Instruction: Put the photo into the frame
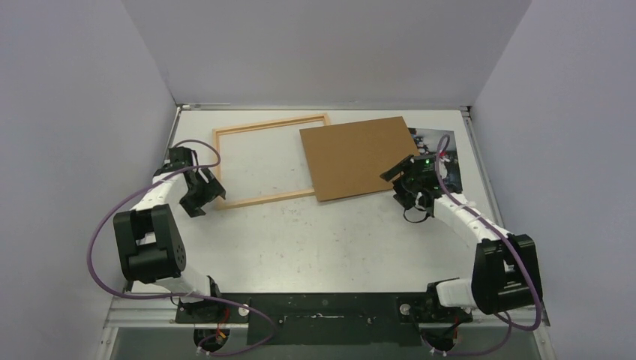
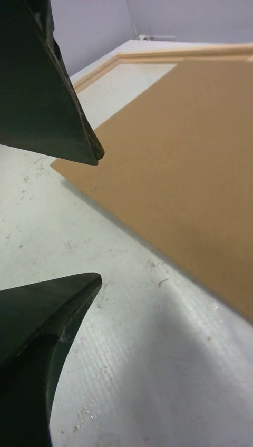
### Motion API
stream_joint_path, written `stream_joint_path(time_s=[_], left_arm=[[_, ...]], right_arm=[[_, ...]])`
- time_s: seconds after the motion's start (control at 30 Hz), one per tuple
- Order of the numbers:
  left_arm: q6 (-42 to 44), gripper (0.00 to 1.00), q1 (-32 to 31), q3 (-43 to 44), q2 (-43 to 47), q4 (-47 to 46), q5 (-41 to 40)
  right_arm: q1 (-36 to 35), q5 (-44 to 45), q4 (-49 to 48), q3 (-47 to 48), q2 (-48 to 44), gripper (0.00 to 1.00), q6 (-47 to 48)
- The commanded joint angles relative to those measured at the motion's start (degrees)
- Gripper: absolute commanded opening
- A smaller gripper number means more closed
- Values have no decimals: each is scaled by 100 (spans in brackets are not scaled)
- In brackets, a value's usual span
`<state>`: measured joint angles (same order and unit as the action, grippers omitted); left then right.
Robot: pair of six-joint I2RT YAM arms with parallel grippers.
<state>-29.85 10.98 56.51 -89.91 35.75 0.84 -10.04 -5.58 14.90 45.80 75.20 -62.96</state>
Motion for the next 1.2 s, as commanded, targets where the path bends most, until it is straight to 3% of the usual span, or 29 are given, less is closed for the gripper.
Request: stream_joint_path(time_s=[0.0, 0.33, 0.63, 0.73, 0.93, 1.17], left_arm=[[-113, 74, 35, 12, 6, -232, 180], [-213, 71, 44, 105, -229, -156, -31], [-242, 70, 78, 97, -361, -180, -31], [-266, 70, 79, 96, -442, -196, -13], [-303, 66, 105, 106, -543, -187, -40], [-289, 65, 154, 107, -592, -147, -40]], right_arm=[[-302, 332, -1270, -524, 265, 77, -1178], [-808, 373, -3007, -903, 1416, 73, -2213], [-1076, 772, -3712, -985, 2041, 70, -2513], [-1133, 846, -4266, -1117, 2388, 62, -2711], [-1236, 1113, -5484, -1478, 2640, 32, -2758], [-1266, 1336, -6219, -1604, 2388, 15, -2493]])
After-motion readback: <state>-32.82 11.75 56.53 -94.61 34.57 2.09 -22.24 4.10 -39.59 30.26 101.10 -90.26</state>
